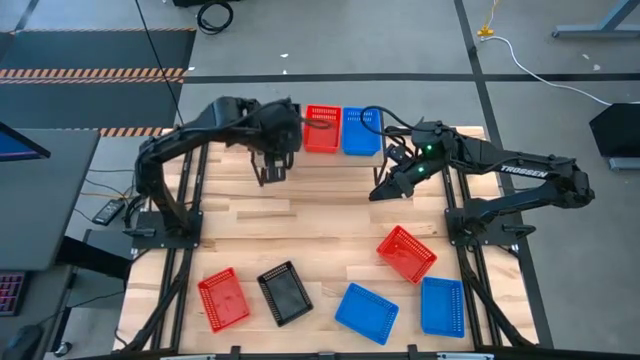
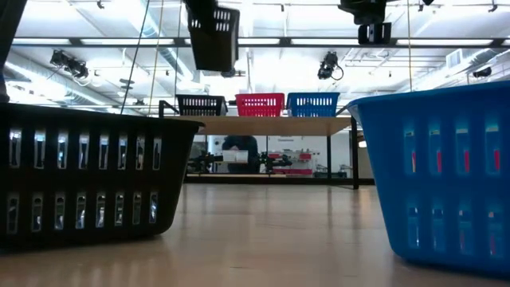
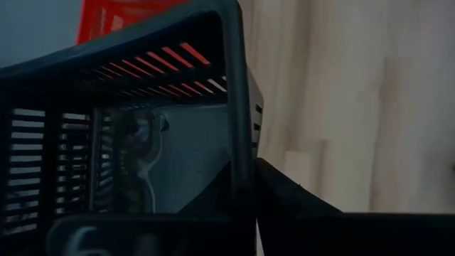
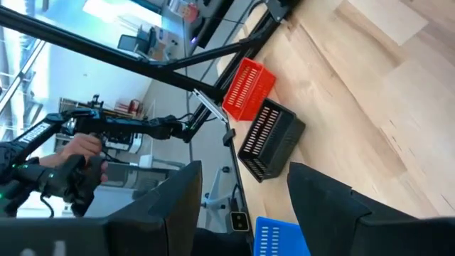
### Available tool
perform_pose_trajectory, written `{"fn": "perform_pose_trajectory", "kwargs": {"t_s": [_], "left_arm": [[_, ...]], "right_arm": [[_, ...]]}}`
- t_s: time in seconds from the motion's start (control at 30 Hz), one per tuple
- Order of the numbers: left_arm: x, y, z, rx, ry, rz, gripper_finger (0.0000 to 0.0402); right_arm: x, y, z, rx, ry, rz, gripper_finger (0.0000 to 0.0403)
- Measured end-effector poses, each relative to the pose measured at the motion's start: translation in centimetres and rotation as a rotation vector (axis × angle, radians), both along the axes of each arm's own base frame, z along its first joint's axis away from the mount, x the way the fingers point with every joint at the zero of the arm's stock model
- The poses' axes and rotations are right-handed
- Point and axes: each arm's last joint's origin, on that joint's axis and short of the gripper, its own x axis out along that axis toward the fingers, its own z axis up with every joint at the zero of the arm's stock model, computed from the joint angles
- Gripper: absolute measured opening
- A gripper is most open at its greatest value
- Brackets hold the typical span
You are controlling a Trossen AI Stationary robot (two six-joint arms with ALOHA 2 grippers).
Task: Stack baskets on shelf by color
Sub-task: Stack the top black bin on the black bin on the shelf
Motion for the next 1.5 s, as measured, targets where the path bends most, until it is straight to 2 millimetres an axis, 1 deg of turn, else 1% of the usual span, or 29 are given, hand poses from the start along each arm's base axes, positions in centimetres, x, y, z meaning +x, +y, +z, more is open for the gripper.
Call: {"fn": "perform_pose_trajectory", "kwargs": {"t_s": [0.1, 0.2, 0.43, 0.57, 0.67, 0.77, 0.87, 0.97, 1.07, 1.17, 1.3, 1.5], "left_arm": [[-0.2, 1.6, -0.5, -0.003, 0.037, 0.029, 0.0031], [-0.8, 3.4, -0.8, -0.011, 0.058, 0.087, 0.0025], [-2.3, 6.8, -0.9, -0.037, 0.055, 0.156, 0.0031], [-2.8, 8.0, -1.2, -0.078, 0.044, 0.168, 0.0029], [-3.0, 8.6, -2.5, -0.146, 0.072, 0.173, 0.0026], [-3.0, 8.8, -4.4, -0.193, 0.132, 0.175, 0.0030], [-2.6, 8.7, -6.2, -0.202, 0.176, 0.170, 0.0033], [-2.3, 8.6, -6.8, -0.178, 0.194, 0.167, 0.0028], [-1.8, 8.3, -6.8, -0.153, 0.178, 0.142, 0.0024], [-1.5, 8.0, -6.3, -0.133, 0.157, 0.121, 0.0027], [-1.4, 7.8, -5.4, -0.104, 0.135, 0.100, 0.0031], [-1.5, 7.6, -3.6, -0.068, 0.078, 0.095, 0.0026]], "right_arm": [[0.0, 0.0, 0.0, -0.001, 0.000, 0.001, 0.0213], [0.0, 0.0, 0.0, -0.002, 0.000, 0.002, 0.0213], [0.0, 0.0, 0.0, -0.008, -0.003, 0.004, 0.0213], [0.0, 0.0, 0.0, -0.009, -0.003, 0.005, 0.0213], [0.0, 0.0, 0.0, -0.009, -0.003, 0.003, 0.0213], [0.0, 0.0, 0.0, -0.010, -0.002, 0.002, 0.0213], [0.0, 0.0, 0.0, -0.006, -0.001, 0.000, 0.0213], [0.0, 0.0, 0.0, -0.006, 0.000, 0.000, 0.0213], [0.0, 0.0, 0.0, -0.003, 0.001, -0.001, 0.0213], [0.0, 0.0, 0.0, -0.003, 0.001, -0.001, 0.0213], [0.0, 0.0, 0.0, -0.003, 0.002, -0.001, 0.0213], [0.0, 0.0, -0.1, -0.003, 0.002, -0.001, 0.0213]]}}
